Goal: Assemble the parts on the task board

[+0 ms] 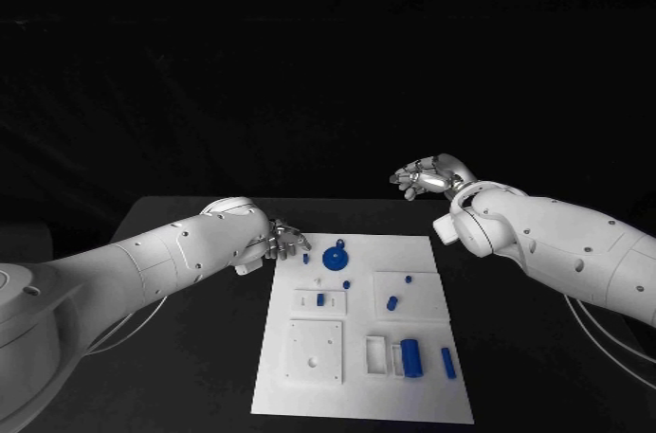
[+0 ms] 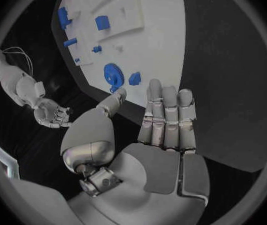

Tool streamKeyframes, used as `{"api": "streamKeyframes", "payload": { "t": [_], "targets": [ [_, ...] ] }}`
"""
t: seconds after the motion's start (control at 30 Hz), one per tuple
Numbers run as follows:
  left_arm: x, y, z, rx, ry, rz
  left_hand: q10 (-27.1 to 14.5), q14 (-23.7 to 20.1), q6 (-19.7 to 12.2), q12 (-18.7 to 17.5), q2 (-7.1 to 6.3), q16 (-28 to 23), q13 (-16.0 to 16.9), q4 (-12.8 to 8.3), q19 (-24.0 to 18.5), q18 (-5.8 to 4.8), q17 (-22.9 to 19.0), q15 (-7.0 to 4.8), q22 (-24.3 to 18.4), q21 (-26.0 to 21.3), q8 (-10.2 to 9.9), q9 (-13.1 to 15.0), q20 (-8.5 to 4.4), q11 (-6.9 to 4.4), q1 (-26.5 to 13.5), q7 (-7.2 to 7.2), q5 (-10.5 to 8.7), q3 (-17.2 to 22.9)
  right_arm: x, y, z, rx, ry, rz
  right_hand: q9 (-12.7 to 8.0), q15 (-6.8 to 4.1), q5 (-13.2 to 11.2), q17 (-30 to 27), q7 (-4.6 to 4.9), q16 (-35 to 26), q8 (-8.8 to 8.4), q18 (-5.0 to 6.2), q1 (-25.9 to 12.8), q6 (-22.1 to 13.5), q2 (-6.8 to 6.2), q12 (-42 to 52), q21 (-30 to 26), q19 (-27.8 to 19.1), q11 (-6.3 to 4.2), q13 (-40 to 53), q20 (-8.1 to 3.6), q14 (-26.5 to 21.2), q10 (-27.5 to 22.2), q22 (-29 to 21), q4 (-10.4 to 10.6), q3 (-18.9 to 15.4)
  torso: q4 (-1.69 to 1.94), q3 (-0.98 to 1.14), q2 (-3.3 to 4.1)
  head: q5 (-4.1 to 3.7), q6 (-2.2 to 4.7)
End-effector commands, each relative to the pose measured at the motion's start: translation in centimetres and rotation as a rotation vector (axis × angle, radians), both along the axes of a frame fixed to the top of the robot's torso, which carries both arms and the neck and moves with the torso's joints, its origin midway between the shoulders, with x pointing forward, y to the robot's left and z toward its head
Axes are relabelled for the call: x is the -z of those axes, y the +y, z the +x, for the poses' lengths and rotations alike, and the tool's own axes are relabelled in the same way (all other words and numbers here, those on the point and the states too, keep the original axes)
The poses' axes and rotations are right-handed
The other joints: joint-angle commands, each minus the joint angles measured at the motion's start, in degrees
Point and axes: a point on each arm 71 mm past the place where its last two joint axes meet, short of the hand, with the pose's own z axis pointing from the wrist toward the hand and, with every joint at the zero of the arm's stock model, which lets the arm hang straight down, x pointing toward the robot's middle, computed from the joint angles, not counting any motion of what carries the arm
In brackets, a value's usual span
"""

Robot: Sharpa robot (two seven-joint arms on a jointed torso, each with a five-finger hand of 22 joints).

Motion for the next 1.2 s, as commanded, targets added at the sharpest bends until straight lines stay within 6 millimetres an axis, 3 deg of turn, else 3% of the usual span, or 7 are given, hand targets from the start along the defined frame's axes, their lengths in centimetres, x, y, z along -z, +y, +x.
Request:
{"api": "streamKeyframes", "payload": {
  "t": [0.03,1.2],
  "targets": [
    [0.1,-0.6,-0.2,0.04,0.027,-0.01,0.4,0.3,0.3,-0.3,0.41,0.4,0.1,0.2,0.4,-0.13,0.0,-0.1,0.1,0.2,0.3,-0.1,-4.84,0.04,-0.1,-0.11,-0.09,-0.1,0.0,0.2,-0.1,-0.017,0.001,0.001,-0.1,-0.04,0.4,0.0,1.26,-0.1,0.29,0.89,0.0,-0.3,0.72,0.4,-0.3,-0.4,0.1,-0.1,0.05,-0.3,-0.4,0.1,0.1,0.1,0.1,0.04,-0.09,-0.07,-0.09],
    [1.2,-1.1,-0.2,0.045,0.061,-0.026,0.2,-0.1,0.2,-0.7,4.21,0.5,0.4,-1.4,0.0,-0.19,0.3,-0.05,0.7,0.0,0.8,-0.9,-4.82,0.11,0.7,-0.07,-0.08,-0.5,0.0,0.6,-0.1,-0.026,0.007,0.001,-0.2,-0.05,0.4,-0.1,1.27,0.0,0.34,0.89,0.4,-0.3,0.86,0.5,-0.3,-0.4,0.09,-0.3,0.05,-0.3,-0.4,0.1,0.0,0.3,0.15,0.03,-0.07,-0.25,-0.41]
  ]
}}
